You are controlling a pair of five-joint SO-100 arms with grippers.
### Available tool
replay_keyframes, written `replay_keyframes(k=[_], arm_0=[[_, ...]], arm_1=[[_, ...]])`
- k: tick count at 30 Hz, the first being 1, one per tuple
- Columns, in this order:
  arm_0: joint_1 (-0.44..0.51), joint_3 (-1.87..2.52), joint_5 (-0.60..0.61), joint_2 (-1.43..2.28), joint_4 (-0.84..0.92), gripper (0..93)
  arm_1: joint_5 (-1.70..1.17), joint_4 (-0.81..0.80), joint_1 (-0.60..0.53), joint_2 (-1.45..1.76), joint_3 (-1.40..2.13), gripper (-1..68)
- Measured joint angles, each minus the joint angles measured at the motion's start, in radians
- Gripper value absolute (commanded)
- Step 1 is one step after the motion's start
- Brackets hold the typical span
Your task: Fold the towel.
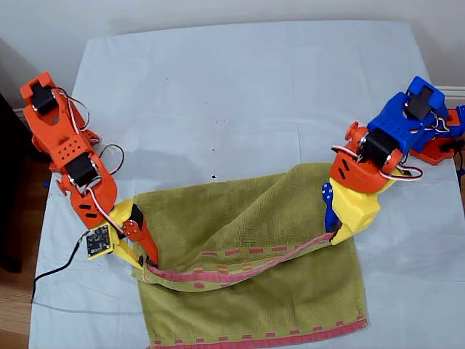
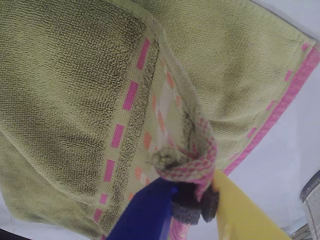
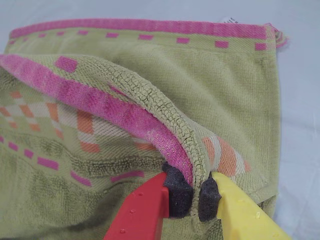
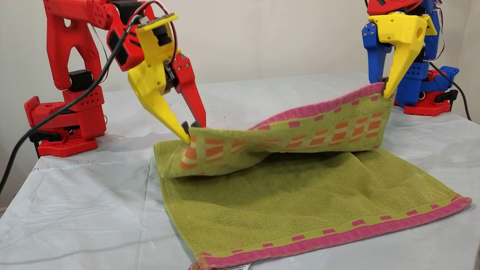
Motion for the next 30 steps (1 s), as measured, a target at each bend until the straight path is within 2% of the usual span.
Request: replay_keyframes(k=[12, 19, 30], arm_0=[[0.055, -0.158, 0.008, -0.192, -0.038, 0.1], [0.058, -0.204, 0.014, -0.290, -0.106, 0.1], [0.074, -0.356, 0.041, -0.463, -0.110, 0.1]], arm_1=[[0.072, 0.000, -0.058, -0.278, -0.333, 0.1], [0.141, 0.000, -0.095, -0.325, -0.345, 0.1], [0.199, -0.005, -0.129, -0.357, -0.345, 0.5]])
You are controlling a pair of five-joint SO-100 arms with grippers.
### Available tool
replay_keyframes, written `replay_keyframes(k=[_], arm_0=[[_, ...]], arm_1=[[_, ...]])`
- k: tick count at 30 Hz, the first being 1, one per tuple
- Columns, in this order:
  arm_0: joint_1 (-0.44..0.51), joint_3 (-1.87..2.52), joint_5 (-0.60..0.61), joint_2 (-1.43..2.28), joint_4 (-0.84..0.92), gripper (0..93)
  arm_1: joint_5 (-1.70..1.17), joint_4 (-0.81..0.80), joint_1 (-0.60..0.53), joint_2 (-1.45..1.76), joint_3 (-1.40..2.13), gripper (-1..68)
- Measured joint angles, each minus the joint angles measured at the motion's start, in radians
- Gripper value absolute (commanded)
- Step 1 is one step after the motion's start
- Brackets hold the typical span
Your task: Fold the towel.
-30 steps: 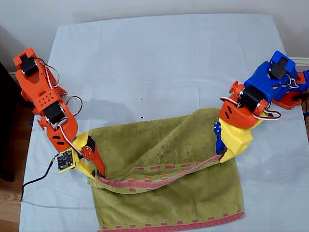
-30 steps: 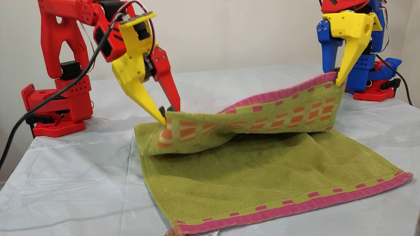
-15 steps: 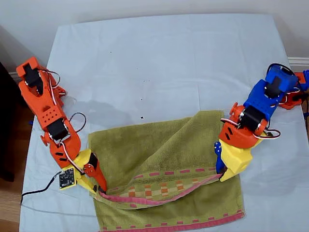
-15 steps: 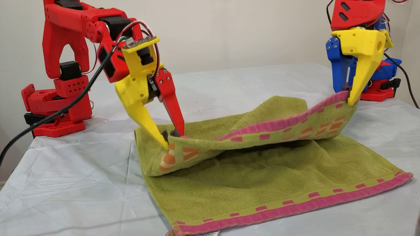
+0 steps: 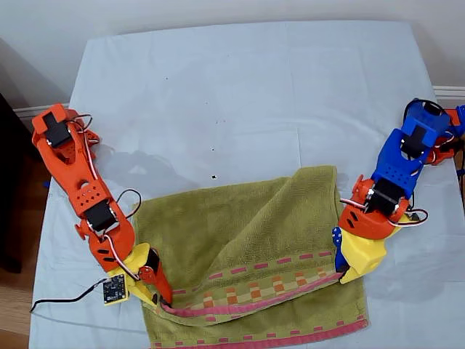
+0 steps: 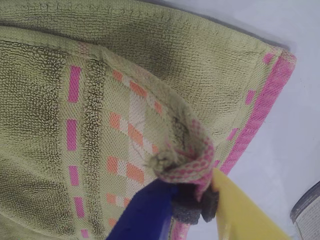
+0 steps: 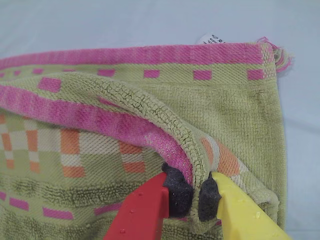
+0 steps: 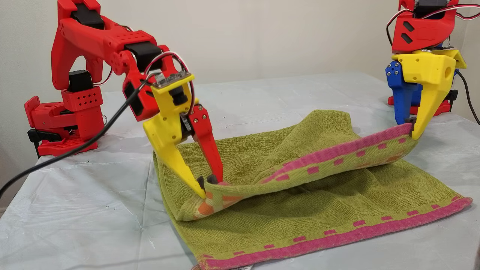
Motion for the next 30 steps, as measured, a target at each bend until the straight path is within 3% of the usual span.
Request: replay_keyframes(k=[12, 18, 19, 21, 22, 24, 26, 30], arm_0=[[0.021, -0.273, 0.023, -0.253, -0.005, 0.1], [0.052, -0.684, 0.048, -0.557, 0.233, 1.4], [0.058, -0.841, 0.052, -0.637, 0.282, 2.2], [0.061, -1.049, 0.043, -0.723, 0.321, 8.7], [0.061, -1.146, 0.035, -0.761, 0.337, 18.3], [0.063, -1.249, 0.031, -0.796, 0.376, 26.7], [0.069, -1.293, 0.061, -0.801, 0.382, 32.2], [0.106, -1.328, 0.163, -0.801, 0.376, 42.4]], arm_1=[[0.040, -0.086, -0.034, -0.052, 0.000, 0.1], [0.063, -0.104, -0.035, -0.072, 0.000, 3.7], [0.069, -0.109, -0.040, -0.072, 0.000, 6.2], [0.080, -0.114, -0.048, -0.072, 0.000, 27.0], [0.084, -0.117, -0.054, -0.072, 0.000, 35.3], [0.084, -0.123, -0.063, -0.081, 0.000, 51.0], [0.084, -0.130, -0.064, -0.091, 0.000, 55.8], [0.078, -0.146, -0.058, -0.100, 0.000, 55.9]])
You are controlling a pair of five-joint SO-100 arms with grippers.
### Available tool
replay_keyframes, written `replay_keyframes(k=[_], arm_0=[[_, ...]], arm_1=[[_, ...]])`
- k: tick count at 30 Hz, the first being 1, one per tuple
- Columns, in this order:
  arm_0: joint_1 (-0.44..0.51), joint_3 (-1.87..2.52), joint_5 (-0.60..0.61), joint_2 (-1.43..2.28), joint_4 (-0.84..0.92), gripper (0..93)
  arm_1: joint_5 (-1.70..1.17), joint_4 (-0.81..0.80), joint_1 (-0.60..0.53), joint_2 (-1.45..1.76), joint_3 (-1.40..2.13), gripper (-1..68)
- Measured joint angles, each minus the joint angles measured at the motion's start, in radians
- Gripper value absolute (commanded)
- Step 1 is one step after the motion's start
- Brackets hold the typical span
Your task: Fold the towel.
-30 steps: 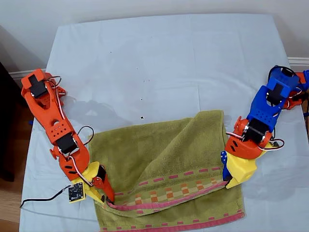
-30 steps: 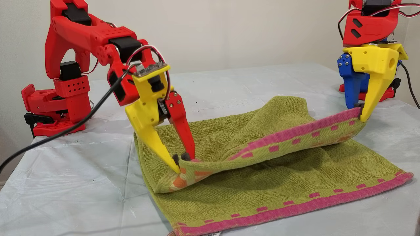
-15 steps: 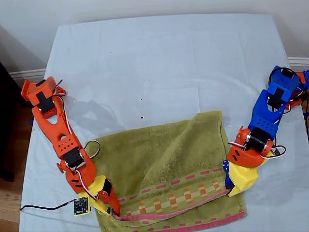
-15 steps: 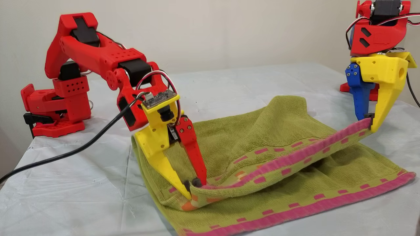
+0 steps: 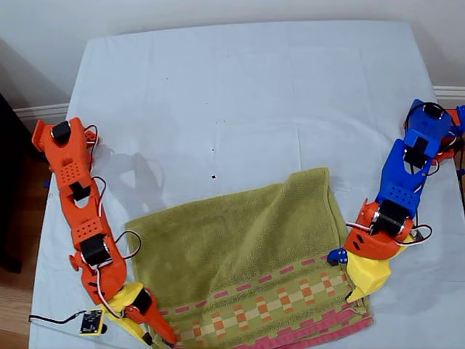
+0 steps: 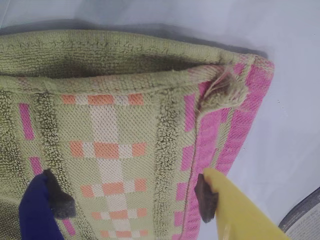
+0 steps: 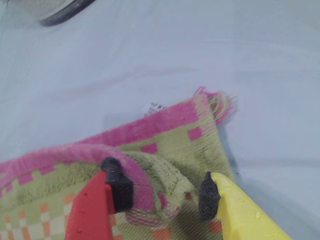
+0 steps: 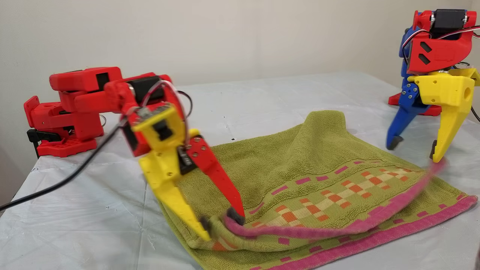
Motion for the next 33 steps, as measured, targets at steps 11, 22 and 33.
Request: replay_keyframes(k=[11, 22, 33], arm_0=[[0.002, -0.003, 0.058, 0.000, 0.084, 34.9], [-0.046, -0.003, 0.034, 0.089, 0.275, 0.1], [-0.172, -0.003, -0.362, 0.221, 0.669, 3.0]], arm_1=[[-0.023, 0.044, 0.008, 0.000, 0.000, 53.4], [-0.250, 0.147, 0.161, 0.071, 0.000, 13.1], [-0.443, 0.147, 0.313, 0.173, 0.000, 15.5]])
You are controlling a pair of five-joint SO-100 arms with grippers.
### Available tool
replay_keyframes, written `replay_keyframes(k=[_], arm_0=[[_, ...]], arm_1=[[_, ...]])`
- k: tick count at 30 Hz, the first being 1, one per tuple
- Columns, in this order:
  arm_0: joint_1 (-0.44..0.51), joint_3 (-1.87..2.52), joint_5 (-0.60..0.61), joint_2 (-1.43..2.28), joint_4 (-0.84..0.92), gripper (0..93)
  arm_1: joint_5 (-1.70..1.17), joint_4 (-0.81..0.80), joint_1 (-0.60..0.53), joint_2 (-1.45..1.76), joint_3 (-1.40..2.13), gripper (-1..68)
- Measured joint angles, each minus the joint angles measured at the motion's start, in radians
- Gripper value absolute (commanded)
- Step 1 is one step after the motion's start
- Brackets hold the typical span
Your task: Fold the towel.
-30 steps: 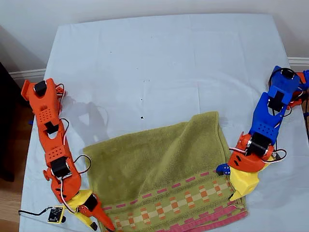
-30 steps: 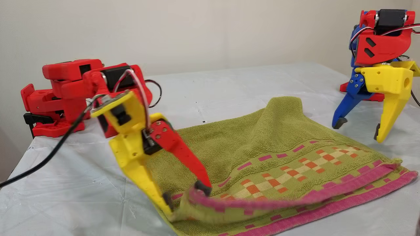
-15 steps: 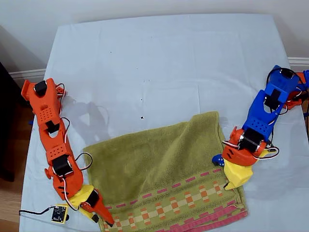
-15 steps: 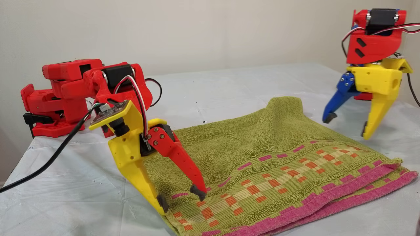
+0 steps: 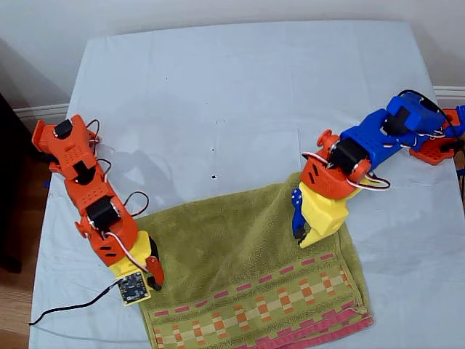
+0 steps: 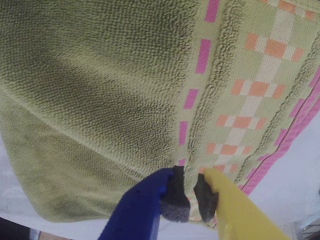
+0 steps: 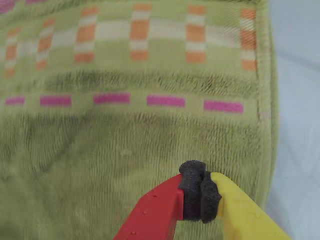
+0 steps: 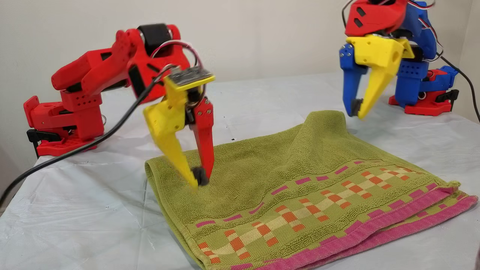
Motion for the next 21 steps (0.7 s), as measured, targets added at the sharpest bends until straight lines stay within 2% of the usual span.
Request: replay_keyframes(k=[1, 2, 3, 4, 5, 8, 10, 12, 17, 21], arm_0=[[-0.008, 0.000, -0.014, 0.008, 0.015, 8.6], [-0.017, 0.000, -0.031, 0.018, 0.035, 9.9], [-0.023, 0.000, -0.044, 0.026, 0.048, 10.7], [-0.029, 0.000, -0.067, 0.034, 0.060, 15.0], [-0.037, -0.002, -0.087, 0.040, 0.087, 23.1], [-0.051, -0.006, -0.106, 0.044, 0.110, 32.4], [-0.063, -0.006, -0.115, 0.044, 0.117, 47.2], [-0.077, -0.006, -0.152, 0.044, 0.118, 55.6], [-0.127, 0.087, -0.325, 0.060, 0.118, 56.5], [-0.160, 0.367, -0.506, 0.192, 0.118, 62.6]], arm_1=[[-0.014, 0.000, 0.009, 0.000, 0.000, 21.7], [-0.017, 0.000, 0.018, 0.000, 0.000, 28.3], [-0.017, 0.000, 0.025, 0.000, 0.000, 31.0], [-0.014, 0.000, 0.032, 0.000, 0.000, 34.5], [-0.012, 0.000, 0.041, 0.012, 0.015, 39.0], [-0.012, 0.000, 0.063, 0.075, 0.095, 48.3], [-0.012, 0.000, 0.072, 0.133, 0.178, 49.9], [-0.009, 0.000, 0.077, 0.195, 0.275, 50.3], [0.031, 0.000, 0.104, 0.342, 0.549, 50.1], [0.041, 0.000, 0.118, 0.391, 0.663, 49.3]])
